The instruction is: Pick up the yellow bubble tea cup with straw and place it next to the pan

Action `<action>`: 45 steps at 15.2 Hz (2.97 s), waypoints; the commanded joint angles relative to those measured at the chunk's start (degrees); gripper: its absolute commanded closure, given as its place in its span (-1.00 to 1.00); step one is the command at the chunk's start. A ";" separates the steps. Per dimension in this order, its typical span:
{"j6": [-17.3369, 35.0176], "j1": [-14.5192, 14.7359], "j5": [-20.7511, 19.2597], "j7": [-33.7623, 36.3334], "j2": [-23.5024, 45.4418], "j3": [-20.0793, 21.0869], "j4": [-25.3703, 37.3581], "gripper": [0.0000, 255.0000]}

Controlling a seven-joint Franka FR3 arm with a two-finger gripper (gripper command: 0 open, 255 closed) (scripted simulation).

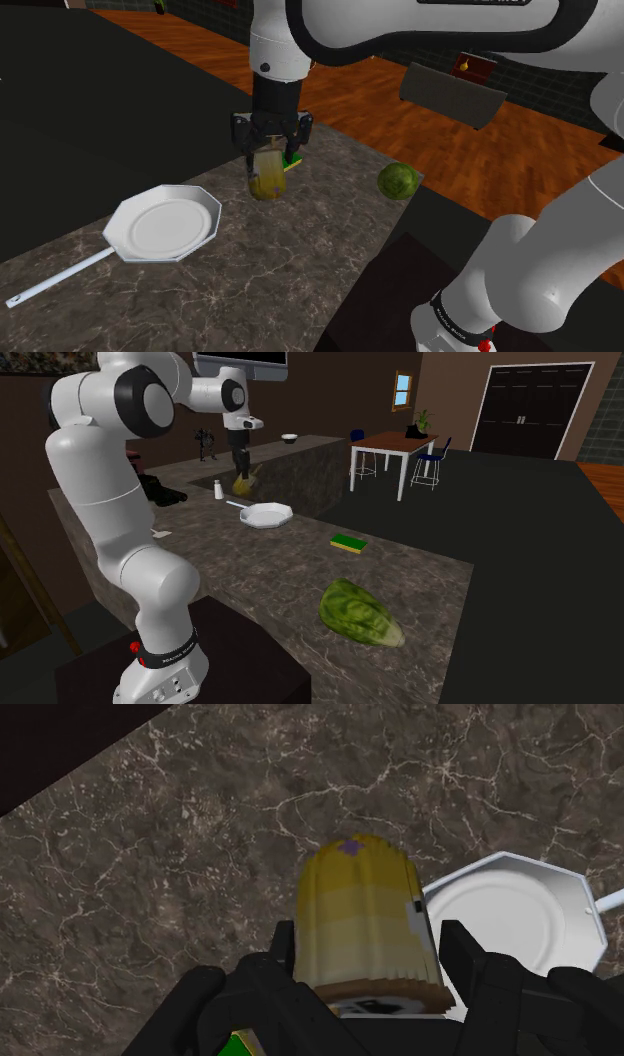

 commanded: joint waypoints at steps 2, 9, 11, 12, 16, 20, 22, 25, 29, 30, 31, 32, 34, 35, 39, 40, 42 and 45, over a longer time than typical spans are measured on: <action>-0.08 1.76 -0.56 4.56 2.58 2.51 2.72 1.00; 0.71 4.81 -2.30 11.56 7.59 6.09 6.75 1.00; 2.25 4.81 -2.29 11.53 7.57 6.09 5.18 1.00; 3.02 4.81 -2.29 11.52 7.58 6.10 4.42 1.00; 6.07 4.83 -2.35 11.53 7.75 6.11 1.53 1.00; 9.09 4.86 -2.50 11.61 8.14 6.15 -1.13 1.00; 10.59 4.88 -2.61 11.68 8.41 6.17 -2.38 1.00; 12.83 4.93 -2.83 11.81 8.92 6.20 -4.16 1.00; 15.79 4.99 -3.20 12.04 9.77 6.23 -6.34 1.00; 16.53 5.01 -3.31 12.11 10.01 6.24 -6.85 1.00; 17.27 5.03 -3.43 12.19 10.27 6.24 -7.36 1.00; 18.00 5.05 -3.56 12.27 10.54 6.25 -7.84 1.00; 19.47 5.10 -3.83 12.45 11.12 6.25 -8.78 1.00; 20.20 5.12 -3.98 12.55 11.42 6.25 -9.23 1.00; 23.11 5.23 -4.65 12.99 12.77 6.22 -10.91 1.00; 23.83 5.26 -4.84 13.11 13.14 6.20 -11.30 1.00; 25.27 5.33 -5.24 13.37 13.91 6.16 -12.04 1.00; 27.41 5.45 -5.91 13.81 15.15 6.07 -13.05 1.00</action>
